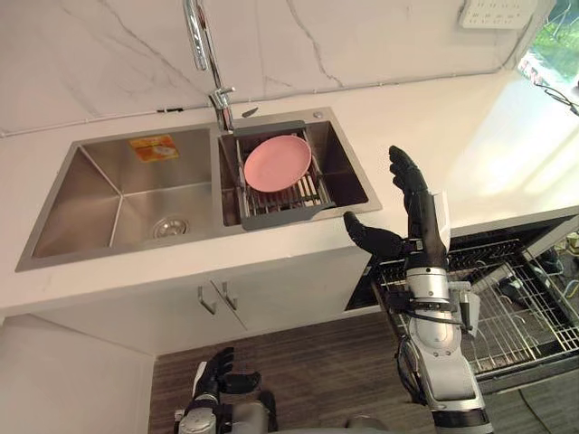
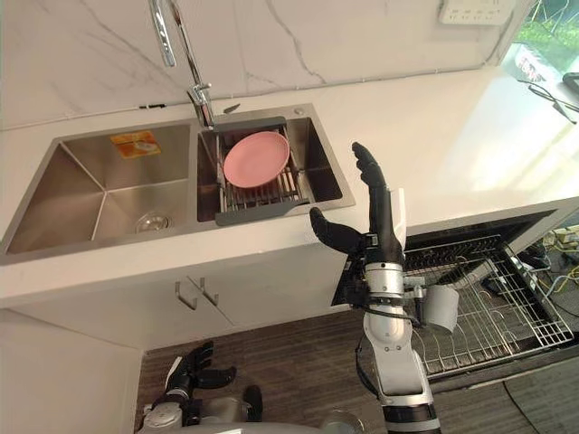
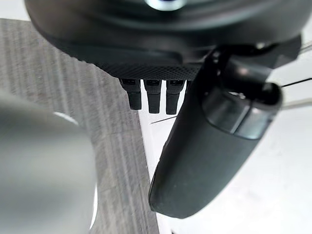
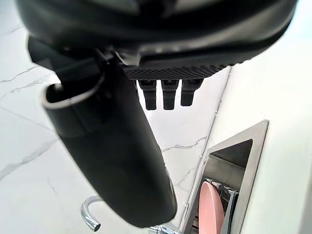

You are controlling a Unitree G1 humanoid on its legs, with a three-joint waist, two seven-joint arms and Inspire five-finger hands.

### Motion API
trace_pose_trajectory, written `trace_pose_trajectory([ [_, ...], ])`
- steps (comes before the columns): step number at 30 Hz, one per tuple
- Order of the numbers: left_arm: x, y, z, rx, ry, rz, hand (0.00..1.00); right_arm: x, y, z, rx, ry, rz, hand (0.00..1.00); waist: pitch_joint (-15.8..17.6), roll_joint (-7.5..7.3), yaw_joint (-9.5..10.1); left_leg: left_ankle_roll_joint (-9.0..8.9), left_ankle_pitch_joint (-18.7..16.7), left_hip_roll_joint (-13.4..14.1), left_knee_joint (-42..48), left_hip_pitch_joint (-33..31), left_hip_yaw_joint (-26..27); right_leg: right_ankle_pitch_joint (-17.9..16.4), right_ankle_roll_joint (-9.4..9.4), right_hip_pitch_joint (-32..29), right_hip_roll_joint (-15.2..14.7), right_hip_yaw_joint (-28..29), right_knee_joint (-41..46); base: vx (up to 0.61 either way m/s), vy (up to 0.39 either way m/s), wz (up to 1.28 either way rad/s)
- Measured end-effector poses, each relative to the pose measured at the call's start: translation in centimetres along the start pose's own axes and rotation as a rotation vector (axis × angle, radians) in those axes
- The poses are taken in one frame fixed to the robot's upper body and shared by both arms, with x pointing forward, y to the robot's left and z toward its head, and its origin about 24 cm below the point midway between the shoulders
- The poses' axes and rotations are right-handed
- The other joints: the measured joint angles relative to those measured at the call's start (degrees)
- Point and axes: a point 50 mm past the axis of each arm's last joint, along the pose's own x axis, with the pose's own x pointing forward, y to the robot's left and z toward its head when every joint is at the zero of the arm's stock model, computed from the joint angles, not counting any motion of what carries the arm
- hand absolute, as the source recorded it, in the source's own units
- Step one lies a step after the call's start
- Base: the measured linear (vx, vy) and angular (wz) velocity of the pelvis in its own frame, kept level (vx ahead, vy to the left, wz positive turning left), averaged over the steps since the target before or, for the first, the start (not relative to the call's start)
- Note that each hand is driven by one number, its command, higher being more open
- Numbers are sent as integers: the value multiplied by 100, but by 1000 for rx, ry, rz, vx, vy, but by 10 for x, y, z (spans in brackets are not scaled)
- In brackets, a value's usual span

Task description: Walk over to the sink, pick up the cup, carry it to the dishwasher, place the cup inside the dishwasher, then close the dishwasher door

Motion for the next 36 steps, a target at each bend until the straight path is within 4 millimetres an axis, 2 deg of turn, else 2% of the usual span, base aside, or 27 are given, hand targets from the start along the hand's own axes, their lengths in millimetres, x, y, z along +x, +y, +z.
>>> trace_pose_trajectory([
  [1, 0, 2, 0, 8, -1, 0, 90, 0, 0, -2, -2, 9, 1, 90, 5, -49, -17, 8, -10, -58, -39, 74, -40, 10, -18, -107, -75, 76, 340, 183, 132, 13],
  [2, 0, 3, 0, 20, -2, -2, 90, -1, 0, -5, -13, 25, 6, 90, -2, -93, -36, 54, -2, -101, -113, 228, -136, 95, -165, -241, -102, 249, 788, 195, 114, 26],
  [3, 0, 3, -1, 22, 1, -2, 90, -1, 0, -8, -29, 33, 16, 90, -18, -81, -44, 85, -4, -64, -172, 334, -207, 56, -388, -432, -41, 412, 1146, 182, 65, 30],
  [4, -1, 1, -2, 22, 3, -6, 90, -1, 0, -9, -43, 36, 24, 90, -34, -59, -91, 90, -21, -30, -184, 380, -289, -87, -397, -485, 58, 493, 1154, 236, 25, 42],
  [5, -2, 3, -4, 27, 7, -4, 90, 0, 0, -8, -54, 29, 35, 90, -35, -41, -142, 69, -45, 43, -193, 438, -422, -287, -427, -593, 298, 639, 1022, 235, -1, 55],
  [6, -2, 4, -5, 27, 11, -1, 90, 2, 0, -7, -54, 20, 38, 90, -38, -45, -171, 26, -66, 127, -224, 480, -528, -341, -442, -809, 537, 791, 896, 233, -25, 51],
  [7, -2, 4, -4, 27, 10, -1, 90, 3, 0, -6, -56, 13, 39, 90, -38, -44, -168, -1, -81, 164, -235, 494, -569, -341, -443, -938, 650, 829, 819, 206, -83, 49],
  [8, -2, 4, -5, 28, 12, -3, 90, 7, -1, -3, -63, -6, 42, 90, -44, -55, -177, -107, -133, 209, -216, 515, -683, -277, -434, -1191, 850, 885, 459, 199, -98, 38],
  [9, -2, 4, -5, 28, 13, -3, 90, 7, -3, -3, -68, -10, 43, 90, -69, -98, -177, -182, -178, 201, -164, 512, -717, -146, -436, -1216, 896, 933, 203, 244, -136, 58],
  [10, -2, 7, -5, 35, 13, -1, 90, 7, -4, -3, -72, -14, 46, 90, -98, -199, -186, -330, -297, 98, 16, 518, -743, 656, -422, -1217, 860, 1030, -220, 175, -120, 53],
  [11, -1, 3, -5, 30, 20, -10, 90, 7, -6, -4, -83, -10, 49, 90, -93, -79, -202, -374, -392, 183, 117, 533, -804, 614, -449, -1142, 904, 926, -129, 283, -185, 49],
  [13, -5, -6, -13, 3, 42, -24, 90, 5, -11, -7, -110, -5, 66, 90, -252, 260, -163, -483, -493, 501, 309, 437, -822, 582, -518, -870, 1174, 735, -492, 288, -177, 26],
  [15, -6, -7, -13, -3, 42, -27, 90, 3, -15, -9, -92, 13, 48, 90, -231, 306, -181, -519, -513, 664, 597, 365, -783, 569, -597, -599, 1302, 571, -769, 185, -131, 36],
  [19, -5, -8, -9, -16, 25, -35, 90, 3, -21, -8, -53, 16, 17, 90, -107, 286, -106, -581, -552, 1024, 2005, 43, -422, 649, -732, 228, 1528, 447, -1416, 124, -72, 16],
  [21, -4, -8, -8, -19, 26, -37, 90, 4, -21, -3, -33, -3, -1, 90, -99, 280, -85, -503, -727, 966, 1801, -8, -414, 657, -732, 255, 1492, 480, -1444, 87, 36, -2],
  [22, -4, -8, -8, -26, 27, -36, 90, 3, -21, -2, -27, -3, -9, 90, -75, 273, -74, -487, -745, 879, 1354, -38, -448, 675, -703, 255, 1452, 495, -1442, 59, 99, -5],
  [23, -3, -10, -7, -27, 25, -42, 90, 4, -22, -2, -31, -4, -7, 90, -69, 372, -61, -504, -328, 814, 727, -21, -529, 690, -658, 252, 1488, 513, -1439, 51, 147, -10],
  [26, -1, -8, -2, -20, 18, -44, 90, 2, -18, -4, -15, 7, -3, 90, 8, 219, -20, -397, -184, 621, 457, 143, -461, 765, -499, 318, 1347, 737, -1652, 35, 132, -5],
  [29, -2, -5, -5, -41, 30, -17, 90, -1, -18, -6, -15, 22, 6, 90, 15, 232, -26, -303, -118, 469, 235, 324, -388, 836, -387, 481, 1244, 842, -1873, 21, 108, 0],
  [36, -2, -1, -8, -47, 51, 0, 90, -11, -17, -14, -18, 71, 37, 90, 15, 230, -52, -293, 75, 382, -229, 607, -238, 940, -338, 547, 1185, 983, -2023, 4, 22, -10],
])
